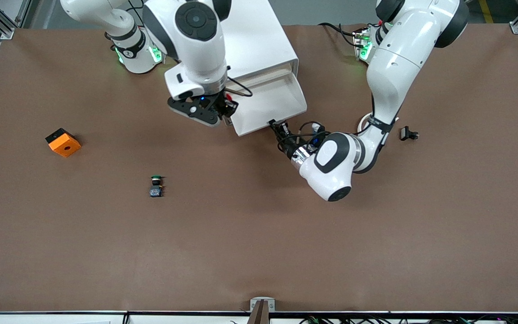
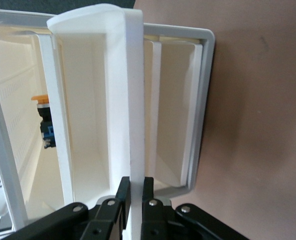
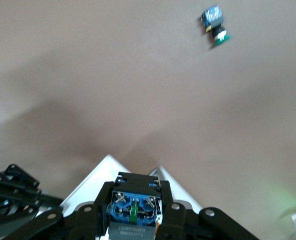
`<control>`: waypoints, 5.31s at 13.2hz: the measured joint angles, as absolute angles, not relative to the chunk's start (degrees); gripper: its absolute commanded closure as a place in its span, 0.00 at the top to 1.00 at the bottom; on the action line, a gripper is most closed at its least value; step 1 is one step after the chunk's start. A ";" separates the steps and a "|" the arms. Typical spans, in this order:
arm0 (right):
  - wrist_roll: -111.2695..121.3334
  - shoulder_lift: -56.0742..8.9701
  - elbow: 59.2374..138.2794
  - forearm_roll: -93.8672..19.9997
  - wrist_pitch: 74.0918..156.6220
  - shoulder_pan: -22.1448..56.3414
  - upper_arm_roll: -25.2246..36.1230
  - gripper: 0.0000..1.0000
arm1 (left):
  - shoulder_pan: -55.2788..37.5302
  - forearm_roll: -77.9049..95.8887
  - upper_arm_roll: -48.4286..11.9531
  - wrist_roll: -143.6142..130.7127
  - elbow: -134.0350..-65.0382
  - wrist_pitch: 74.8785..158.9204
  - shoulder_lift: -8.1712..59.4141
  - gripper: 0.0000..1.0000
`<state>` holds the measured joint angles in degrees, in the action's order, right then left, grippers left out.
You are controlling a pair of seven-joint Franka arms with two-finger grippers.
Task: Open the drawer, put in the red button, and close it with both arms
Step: 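Carry the red button over the open drawer with the right gripper, then lower the button into the drawer while the left gripper releases and withdraws, then open and raise the right gripper away while the left gripper nears the drawer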
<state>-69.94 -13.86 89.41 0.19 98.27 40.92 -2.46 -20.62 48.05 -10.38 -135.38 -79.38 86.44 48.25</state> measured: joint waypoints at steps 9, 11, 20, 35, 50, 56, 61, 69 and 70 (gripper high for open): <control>-97.81 -21.18 89.82 -3.84 108.57 48.58 -2.44 0.10 | -16.62 48.25 -10.31 -134.95 -78.82 88.29 48.25 1.00; -98.47 -23.02 89.84 -4.18 110.08 48.61 -2.39 0.09 | -16.04 48.31 -10.32 -133.79 -77.89 88.28 48.23 1.00; -98.94 -27.09 89.83 -6.06 114.32 48.33 -1.37 0.09 | -9.20 38.36 -10.04 -113.08 -71.59 88.22 48.10 1.00; -99.01 -28.85 89.37 -6.19 114.76 47.80 -1.14 1.00 | -8.80 7.30 -3.85 -74.01 -69.35 88.29 36.10 1.00; -66.36 -13.63 76.71 -6.19 83.24 35.39 -0.57 1.00 | -13.78 -2.41 -4.44 -39.59 -69.58 90.06 31.64 1.00; -33.37 -7.81 78.96 -3.76 78.71 24.07 -0.12 1.00 | -12.93 -5.29 -4.65 -24.90 -69.79 92.13 29.38 1.00; -18.05 -5.73 81.13 -0.76 78.73 17.41 -0.05 1.00 | -12.17 -5.49 -4.87 -20.37 -79.57 99.19 22.05 1.00; 0.48 -3.73 83.37 -0.72 80.22 5.15 0.04 1.00 | -14.27 0.08 -7.70 -23.89 -97.12 113.93 16.98 1.00; 1.06 -3.52 83.43 -0.72 80.24 4.68 0.04 1.00 | -15.72 0.11 -7.77 -26.60 -97.28 115.48 18.09 1.00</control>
